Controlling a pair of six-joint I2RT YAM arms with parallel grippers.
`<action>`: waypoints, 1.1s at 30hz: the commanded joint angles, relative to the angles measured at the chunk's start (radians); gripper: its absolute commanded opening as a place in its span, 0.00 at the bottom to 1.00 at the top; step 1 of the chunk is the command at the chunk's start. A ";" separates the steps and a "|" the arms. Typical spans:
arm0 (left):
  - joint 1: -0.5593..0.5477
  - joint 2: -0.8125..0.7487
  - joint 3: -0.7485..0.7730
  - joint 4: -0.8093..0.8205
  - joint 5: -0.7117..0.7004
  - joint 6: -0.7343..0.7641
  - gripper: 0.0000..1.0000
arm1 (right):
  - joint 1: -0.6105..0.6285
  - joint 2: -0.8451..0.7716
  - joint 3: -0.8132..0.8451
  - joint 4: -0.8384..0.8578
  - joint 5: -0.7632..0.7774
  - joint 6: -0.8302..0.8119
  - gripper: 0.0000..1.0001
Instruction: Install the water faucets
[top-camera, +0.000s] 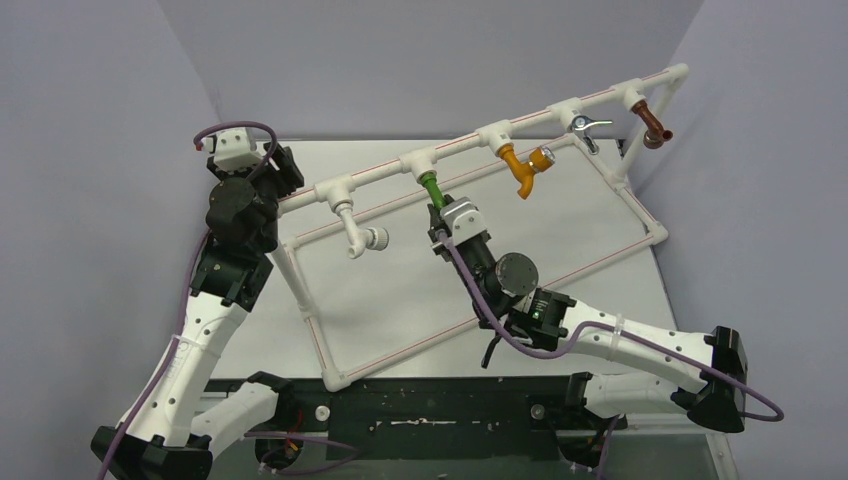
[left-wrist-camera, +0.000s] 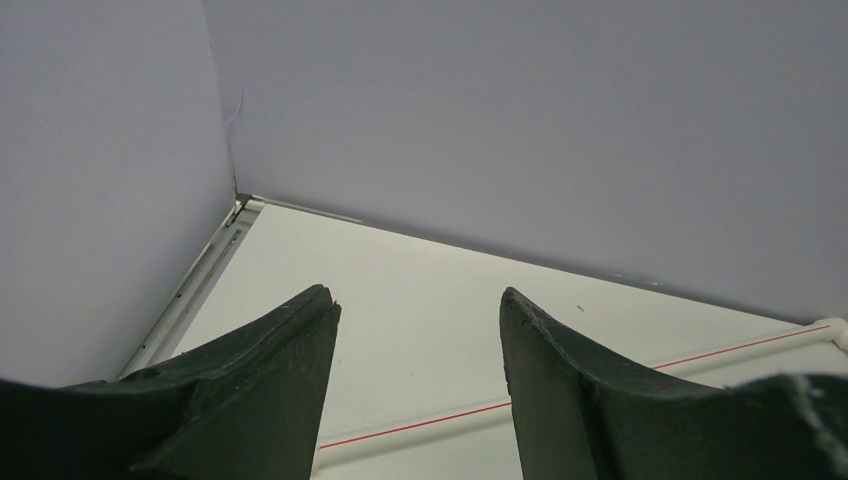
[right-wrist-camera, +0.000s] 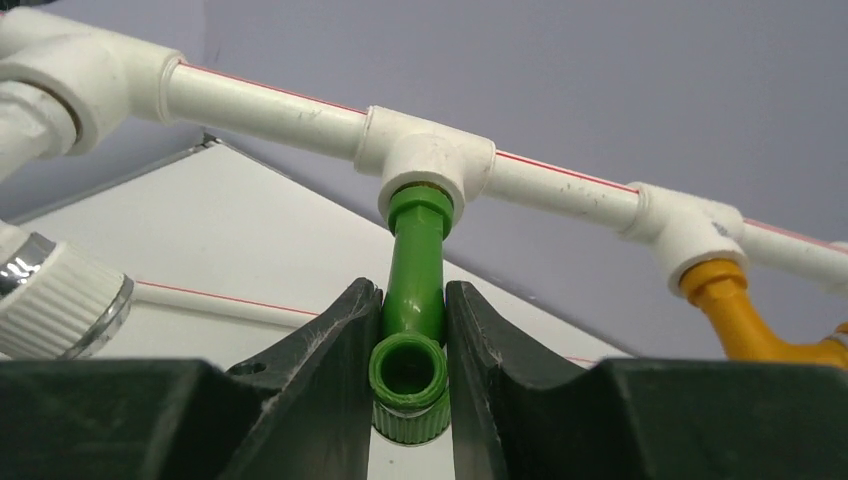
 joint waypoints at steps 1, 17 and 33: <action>-0.015 0.024 -0.059 -0.248 0.036 0.022 0.58 | -0.001 -0.008 0.080 0.117 0.047 0.317 0.00; -0.016 0.020 -0.061 -0.246 0.039 0.022 0.58 | -0.022 -0.057 0.016 0.113 0.254 1.172 0.00; -0.015 0.023 -0.061 -0.248 0.031 0.023 0.58 | -0.051 -0.068 0.012 -0.127 0.274 1.954 0.00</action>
